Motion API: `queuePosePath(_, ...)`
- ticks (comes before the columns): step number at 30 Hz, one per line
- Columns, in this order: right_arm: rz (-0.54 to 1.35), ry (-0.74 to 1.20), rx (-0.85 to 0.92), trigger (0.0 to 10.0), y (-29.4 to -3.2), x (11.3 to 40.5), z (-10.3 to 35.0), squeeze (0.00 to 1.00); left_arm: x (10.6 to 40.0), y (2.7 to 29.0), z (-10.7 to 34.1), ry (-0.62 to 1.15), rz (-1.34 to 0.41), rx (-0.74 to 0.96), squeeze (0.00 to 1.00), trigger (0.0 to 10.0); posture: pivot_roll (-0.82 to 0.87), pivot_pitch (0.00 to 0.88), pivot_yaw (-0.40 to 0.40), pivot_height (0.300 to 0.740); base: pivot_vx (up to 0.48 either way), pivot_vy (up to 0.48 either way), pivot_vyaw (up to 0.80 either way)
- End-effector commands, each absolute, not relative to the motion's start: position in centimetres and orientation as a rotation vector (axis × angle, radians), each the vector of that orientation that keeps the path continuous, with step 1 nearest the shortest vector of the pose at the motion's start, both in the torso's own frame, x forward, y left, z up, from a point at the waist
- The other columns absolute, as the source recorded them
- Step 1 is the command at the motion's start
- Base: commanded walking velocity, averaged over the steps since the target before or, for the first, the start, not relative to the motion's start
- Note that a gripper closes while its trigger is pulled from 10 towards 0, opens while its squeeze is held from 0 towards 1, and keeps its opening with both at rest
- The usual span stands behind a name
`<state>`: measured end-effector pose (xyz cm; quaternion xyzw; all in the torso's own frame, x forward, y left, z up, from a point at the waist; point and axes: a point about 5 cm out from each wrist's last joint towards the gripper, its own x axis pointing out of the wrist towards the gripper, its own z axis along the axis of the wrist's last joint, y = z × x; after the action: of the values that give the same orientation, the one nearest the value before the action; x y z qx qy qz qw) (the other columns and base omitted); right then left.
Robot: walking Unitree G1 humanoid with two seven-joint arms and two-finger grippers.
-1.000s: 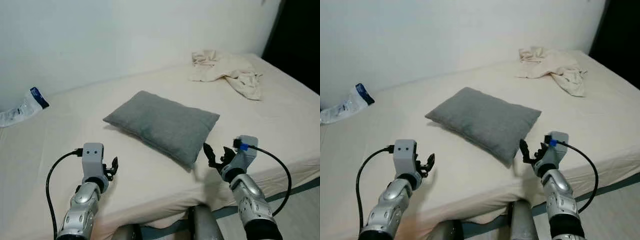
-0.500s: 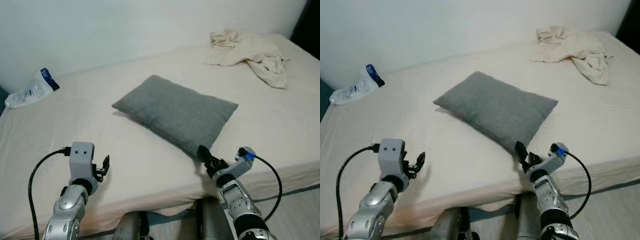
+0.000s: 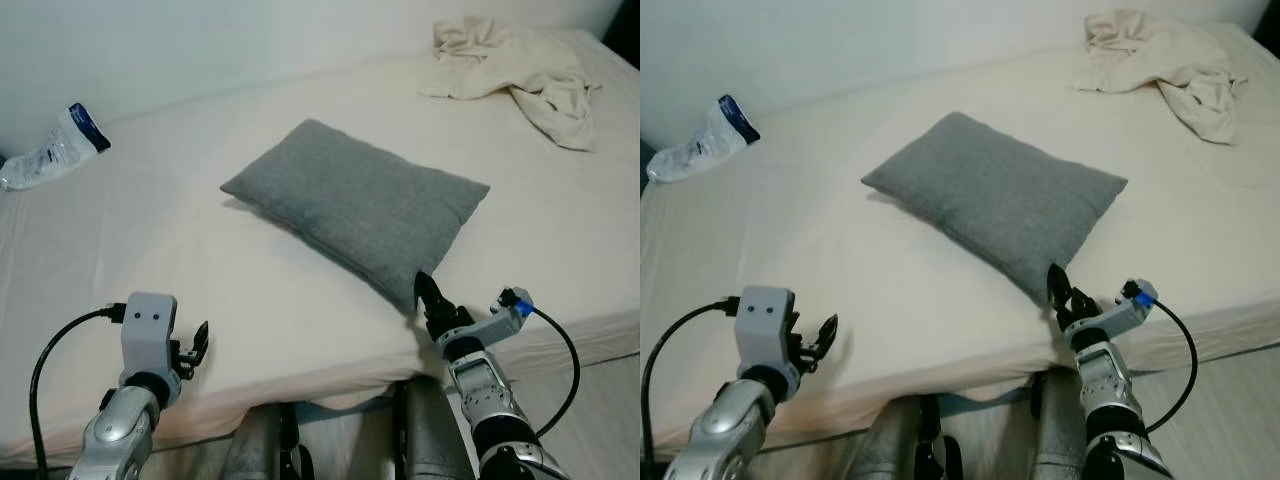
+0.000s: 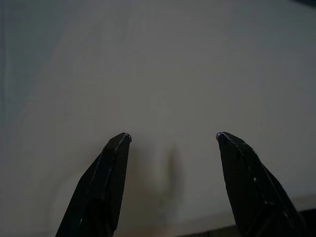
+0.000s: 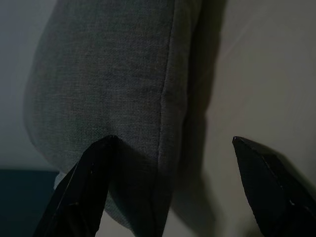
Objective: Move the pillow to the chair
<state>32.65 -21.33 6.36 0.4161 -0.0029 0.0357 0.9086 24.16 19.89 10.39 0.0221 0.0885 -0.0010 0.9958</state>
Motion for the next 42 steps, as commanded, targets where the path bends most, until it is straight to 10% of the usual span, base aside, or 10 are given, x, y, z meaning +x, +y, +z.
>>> queuePosePath(1, 0.086, 0.019, 0.894, 10.0, -20.5, 32.2, 5.5, 0.0, 23.5, 20.6, 10.1, 0.207, 0.013, 0.064, 0.0, 10.0, 0.1, 0.396, 0.169, 0.622, 0.0, 0.0, 0.0)
queuePosePath(19, 0.187, -0.117, 0.974, 10.0, -21.1, 34.0, 8.2, 0.0, 21.5, 21.4, 10.7, 0.254, 0.046, 0.078, 0.0, 10.0, 0.16, 0.43, 0.16, 0.622, 0.0, 0.0, 0.0)
queuePosePath(20, 0.178, -0.117, 0.974, 1.1, -21.3, 34.1, 8.3, 0.0, 21.5, 21.5, 10.7, 0.256, 0.048, 0.08, 0.0, 10.0, 0.16, 0.429, 0.159, 0.622, 0.0, 0.0, 0.0)
queuePosePath(21, 0.172, -0.123, 0.98, 0.0, -21.4, 34.2, 8.4, 0.0, 21.4, 21.5, 10.7, 0.26, 0.05, 0.082, 0.0, 10.0, 0.16, 0.428, 0.158, 0.622, 0.0, 0.0, 0.0)
queuePosePath(42, 0.269, -0.208, 0.962, 0.0, -21.5, 35.0, 10.4, 0.0, 21.9, 20.7, 10.5, 0.253, 0.047, 0.053, 0.0, 10.0, 0.13, 0.404, 0.136, 0.622, 0.0, 0.0, 0.0)
